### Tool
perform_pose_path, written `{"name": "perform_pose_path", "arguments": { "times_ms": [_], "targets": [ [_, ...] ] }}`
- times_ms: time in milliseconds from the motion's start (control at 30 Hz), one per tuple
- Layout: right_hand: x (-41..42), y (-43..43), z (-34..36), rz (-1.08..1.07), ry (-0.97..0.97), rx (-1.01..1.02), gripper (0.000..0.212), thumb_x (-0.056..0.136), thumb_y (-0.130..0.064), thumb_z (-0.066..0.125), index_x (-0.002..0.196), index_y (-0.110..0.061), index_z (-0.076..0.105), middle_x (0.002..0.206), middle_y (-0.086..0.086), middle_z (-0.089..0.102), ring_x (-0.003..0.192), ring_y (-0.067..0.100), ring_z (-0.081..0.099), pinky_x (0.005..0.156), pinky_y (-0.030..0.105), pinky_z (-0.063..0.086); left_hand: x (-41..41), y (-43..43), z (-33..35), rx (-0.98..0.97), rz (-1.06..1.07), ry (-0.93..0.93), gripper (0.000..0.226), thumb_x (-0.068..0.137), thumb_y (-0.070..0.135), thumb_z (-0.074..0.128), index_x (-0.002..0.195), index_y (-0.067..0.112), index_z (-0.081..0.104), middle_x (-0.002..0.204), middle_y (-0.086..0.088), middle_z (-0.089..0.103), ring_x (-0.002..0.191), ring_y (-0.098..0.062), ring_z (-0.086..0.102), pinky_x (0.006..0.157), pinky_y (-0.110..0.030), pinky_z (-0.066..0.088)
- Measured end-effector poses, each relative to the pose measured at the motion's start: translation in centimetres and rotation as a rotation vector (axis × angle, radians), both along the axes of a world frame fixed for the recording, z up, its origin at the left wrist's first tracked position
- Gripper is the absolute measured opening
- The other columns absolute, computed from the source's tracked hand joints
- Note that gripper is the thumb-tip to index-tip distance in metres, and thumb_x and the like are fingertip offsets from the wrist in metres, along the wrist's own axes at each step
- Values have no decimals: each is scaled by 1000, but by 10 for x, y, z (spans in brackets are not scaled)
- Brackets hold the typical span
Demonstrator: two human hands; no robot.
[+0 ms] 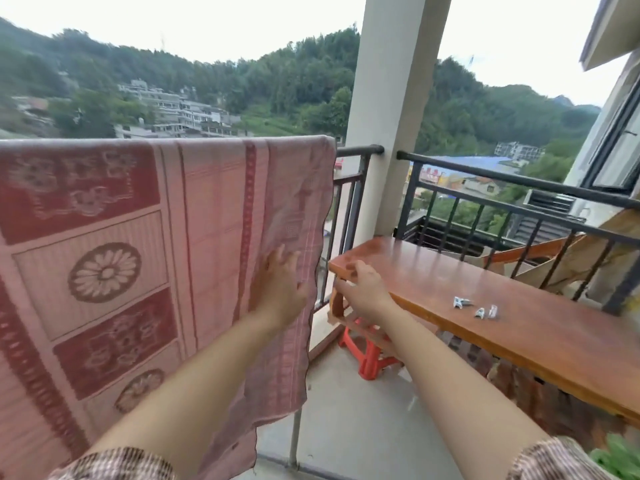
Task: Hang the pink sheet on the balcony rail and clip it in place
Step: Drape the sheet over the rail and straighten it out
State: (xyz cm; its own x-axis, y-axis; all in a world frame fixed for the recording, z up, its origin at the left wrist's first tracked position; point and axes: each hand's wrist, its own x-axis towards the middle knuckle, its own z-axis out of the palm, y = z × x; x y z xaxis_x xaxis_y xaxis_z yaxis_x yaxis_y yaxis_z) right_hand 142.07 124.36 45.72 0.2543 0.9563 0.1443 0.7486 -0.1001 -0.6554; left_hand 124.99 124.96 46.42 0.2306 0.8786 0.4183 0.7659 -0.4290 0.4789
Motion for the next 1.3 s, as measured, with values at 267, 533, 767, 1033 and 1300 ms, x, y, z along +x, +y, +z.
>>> {"name": "perform_pose_path", "arguments": {
  "times_ms": [267, 533, 767, 1033, 1300],
  "targets": [
    [107, 129, 36, 132, 200, 101, 44, 89, -31, 59, 128, -13, 51, 119, 5, 56, 110, 22, 55, 98, 42, 46, 115, 106, 44, 463, 89, 5, 57, 80, 11, 63, 133, 12, 46, 151, -12, 28, 141, -24, 10, 116, -34, 11],
    [136, 239, 73, 387, 468, 214, 28, 93, -24, 56, 120, -15, 59, 105, 4, 63, 96, 18, 60, 83, 33, 50, 150, 180, 55, 684, 391, -10, 78, 77, 30, 66, 142, 11, 27, 148, -8, 16, 137, -28, 18, 113, -40, 16],
    [97, 307, 86, 839, 737, 4, 33, 89, -27, 58, 121, -25, 64, 119, -1, 66, 113, 15, 59, 88, 35, 47, 153, 206, 63, 704, 723, 20, 79, 74, 50, 67, 134, 16, 29, 130, -10, 30, 114, -25, 32, 92, -36, 26],
    [72, 345, 87, 1509, 945, -472, 29, 83, -30, 51, 106, -16, 61, 104, -3, 67, 109, 17, 53, 109, 51, 28, 177, 207, 90, 740, 820, -112, 22, 82, 16, 65, 100, 8, 57, 93, 0, 56, 75, -10, 52, 68, -17, 45],
    [68, 371, 89, 1682, 840, -392, 20, 79, -33, 70, 95, -23, 76, 99, -2, 74, 92, 12, 67, 85, 35, 47, 202, 184, 130, 480, 1010, -477, 20, 86, 8, 46, 70, 11, 56, 46, 9, 45, 42, -8, 39, 44, -25, 35]
  ]
}}
